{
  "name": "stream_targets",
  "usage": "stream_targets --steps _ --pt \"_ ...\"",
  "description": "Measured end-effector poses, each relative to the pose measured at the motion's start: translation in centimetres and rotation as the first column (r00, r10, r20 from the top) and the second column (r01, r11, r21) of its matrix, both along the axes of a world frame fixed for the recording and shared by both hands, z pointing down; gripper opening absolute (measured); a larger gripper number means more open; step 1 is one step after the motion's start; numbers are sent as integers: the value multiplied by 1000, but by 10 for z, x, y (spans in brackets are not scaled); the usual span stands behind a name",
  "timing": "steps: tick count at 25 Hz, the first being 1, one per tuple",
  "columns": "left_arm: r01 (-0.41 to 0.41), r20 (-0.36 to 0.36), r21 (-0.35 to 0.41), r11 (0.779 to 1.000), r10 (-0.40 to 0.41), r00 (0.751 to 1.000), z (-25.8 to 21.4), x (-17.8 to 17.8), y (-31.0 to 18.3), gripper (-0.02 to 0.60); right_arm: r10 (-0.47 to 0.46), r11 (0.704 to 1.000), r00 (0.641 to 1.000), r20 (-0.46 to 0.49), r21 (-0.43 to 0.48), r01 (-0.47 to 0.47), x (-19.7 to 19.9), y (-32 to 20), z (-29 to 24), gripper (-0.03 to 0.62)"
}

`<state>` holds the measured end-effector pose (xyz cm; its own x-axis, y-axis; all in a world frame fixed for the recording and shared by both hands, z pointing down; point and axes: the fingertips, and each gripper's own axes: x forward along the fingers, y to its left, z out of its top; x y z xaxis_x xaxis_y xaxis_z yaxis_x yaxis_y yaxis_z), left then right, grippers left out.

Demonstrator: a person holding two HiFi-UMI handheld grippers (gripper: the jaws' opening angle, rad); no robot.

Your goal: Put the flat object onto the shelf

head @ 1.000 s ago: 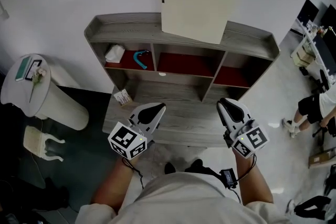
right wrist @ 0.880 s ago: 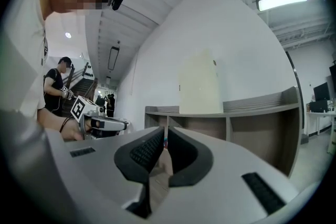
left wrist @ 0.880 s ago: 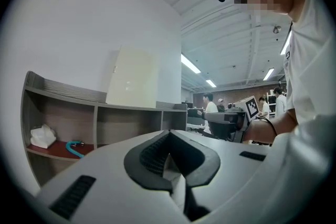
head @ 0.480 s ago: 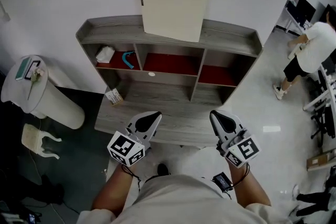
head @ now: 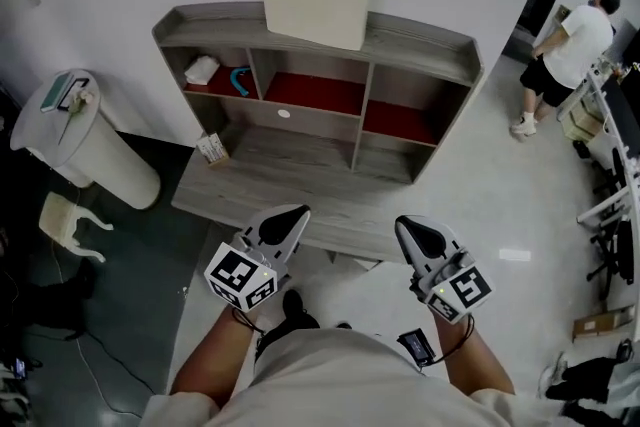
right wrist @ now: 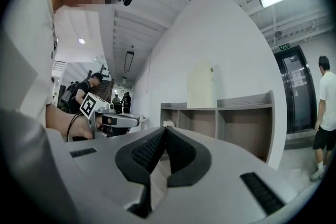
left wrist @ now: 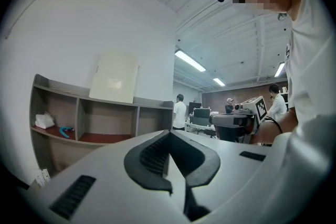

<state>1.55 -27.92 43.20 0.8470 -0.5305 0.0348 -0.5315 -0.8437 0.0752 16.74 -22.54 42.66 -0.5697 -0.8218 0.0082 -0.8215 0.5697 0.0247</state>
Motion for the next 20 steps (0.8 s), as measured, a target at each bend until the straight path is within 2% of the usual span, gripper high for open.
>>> stream_targets --steps 5,11,20 --pt "38 15 2 999 -38 999 0 -1 39 15 -39 999 999 8 -4 39 5 28 3 20" --pt "52 39 10 999 -53 998 1 -17 73 15 -53 998 998 16 14 53 -7 56 4 20" --pt "34 31 31 999 -35 999 -5 -56 110 15 -50 998 999 2 24 50 -57 99 3 20"
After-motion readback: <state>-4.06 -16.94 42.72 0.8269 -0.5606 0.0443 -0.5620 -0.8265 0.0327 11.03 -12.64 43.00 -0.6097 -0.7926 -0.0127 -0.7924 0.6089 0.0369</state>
